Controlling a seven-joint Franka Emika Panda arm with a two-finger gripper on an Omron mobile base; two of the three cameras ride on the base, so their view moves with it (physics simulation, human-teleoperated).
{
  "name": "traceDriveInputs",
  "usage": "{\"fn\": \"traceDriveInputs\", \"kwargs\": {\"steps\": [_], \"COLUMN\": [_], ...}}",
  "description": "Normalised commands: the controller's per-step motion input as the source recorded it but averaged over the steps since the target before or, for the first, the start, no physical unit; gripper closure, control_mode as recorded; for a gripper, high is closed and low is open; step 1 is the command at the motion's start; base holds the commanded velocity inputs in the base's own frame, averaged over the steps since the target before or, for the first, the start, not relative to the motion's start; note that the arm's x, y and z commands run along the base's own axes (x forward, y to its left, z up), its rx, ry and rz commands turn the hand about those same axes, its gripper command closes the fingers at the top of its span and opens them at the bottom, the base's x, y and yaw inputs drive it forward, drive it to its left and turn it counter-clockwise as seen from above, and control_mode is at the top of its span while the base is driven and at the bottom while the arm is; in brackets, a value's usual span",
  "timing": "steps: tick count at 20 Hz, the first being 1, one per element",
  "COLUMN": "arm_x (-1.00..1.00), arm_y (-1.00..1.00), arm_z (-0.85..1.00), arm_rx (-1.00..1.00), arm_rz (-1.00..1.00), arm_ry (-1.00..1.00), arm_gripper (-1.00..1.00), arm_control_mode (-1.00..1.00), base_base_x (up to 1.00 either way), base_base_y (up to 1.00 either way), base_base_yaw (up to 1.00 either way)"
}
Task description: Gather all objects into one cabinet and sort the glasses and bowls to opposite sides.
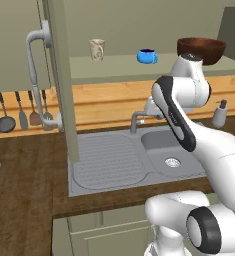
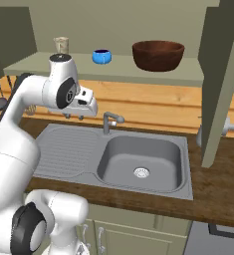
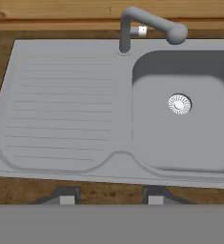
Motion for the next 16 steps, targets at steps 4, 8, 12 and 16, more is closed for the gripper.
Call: {"fn": "traceDriveInputs", "kwargs": {"steps": [4, 8, 12, 16], "arm_x": [-0.31, -0.62, -0.51, -0.52], "arm_y": [0.0, 0.01, 0.09, 0.12], "arm_z": [0.08, 0.88, 0.93, 0.53], "arm_rx": [0.02, 0.01, 0.0, -0.02], "arm_rz": [0.02, 0.0, 0.0, 0.01], "arm_ry": [-0.09, -0.31, -0.26, -0.03], "arm_gripper": [-1.0, -1.0, -1.0, -1.0], "arm_control_mode": [-1.0, -1.0, -1.0, -1.0], "base_base_x": [0.0, 0.0, 0.0, 0.0], "base_base_y": [0.0, 0.0, 0.0, 0.0], "base_base_yaw": [0.0, 0.0, 0.0, 0.0]}}
